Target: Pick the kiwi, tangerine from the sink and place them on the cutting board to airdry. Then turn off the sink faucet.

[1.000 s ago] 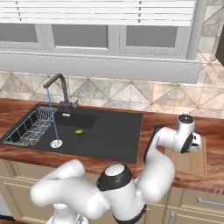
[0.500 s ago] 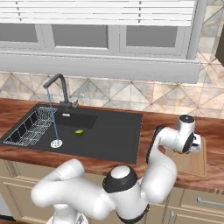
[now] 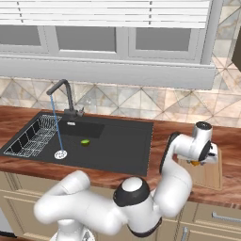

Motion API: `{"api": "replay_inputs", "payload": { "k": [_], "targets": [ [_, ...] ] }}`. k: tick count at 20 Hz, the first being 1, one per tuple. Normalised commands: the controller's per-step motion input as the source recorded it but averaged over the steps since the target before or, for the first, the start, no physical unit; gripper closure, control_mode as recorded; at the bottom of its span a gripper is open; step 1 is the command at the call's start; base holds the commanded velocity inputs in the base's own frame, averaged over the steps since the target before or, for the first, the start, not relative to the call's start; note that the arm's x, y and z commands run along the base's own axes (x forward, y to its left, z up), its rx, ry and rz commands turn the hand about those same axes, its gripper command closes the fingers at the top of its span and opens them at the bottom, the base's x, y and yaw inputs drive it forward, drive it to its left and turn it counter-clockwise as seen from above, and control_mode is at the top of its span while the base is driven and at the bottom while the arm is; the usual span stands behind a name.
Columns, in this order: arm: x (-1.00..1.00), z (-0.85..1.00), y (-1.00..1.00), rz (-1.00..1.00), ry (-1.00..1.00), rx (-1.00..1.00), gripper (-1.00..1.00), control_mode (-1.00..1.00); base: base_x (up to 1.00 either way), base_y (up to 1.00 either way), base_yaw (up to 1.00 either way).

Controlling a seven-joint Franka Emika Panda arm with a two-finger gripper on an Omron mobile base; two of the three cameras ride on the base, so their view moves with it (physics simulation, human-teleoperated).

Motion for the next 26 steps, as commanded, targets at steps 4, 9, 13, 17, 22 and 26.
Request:
{"api": "replay_inputs", "payload": {
  "k": [4,9,13,17,22,26],
  "targets": [
    [0.00,-0.07,0.00,0.00,0.02,0.00,-1.00,-1.00,0.00,0.00,0.00],
    [-0.05,0.02,0.00,0.00,-0.01,0.00,-1.00,-1.00,0.00,0.00,0.00],
    [-0.18,0.07,0.00,0.00,-0.03,0.01,-1.00,-1.00,0.00,0.00,0.00],
    [-0.28,0.16,0.00,0.01,-0.10,0.02,-1.00,-1.00,0.00,0.00,0.00],
    [-0.44,0.29,0.00,0.02,-0.20,0.01,-1.00,-1.00,0.00,0.00,0.00],
    [-0.52,0.67,0.03,0.03,-0.22,0.00,-1.00,-1.00,0.00,0.00,0.00]
  ]
}}
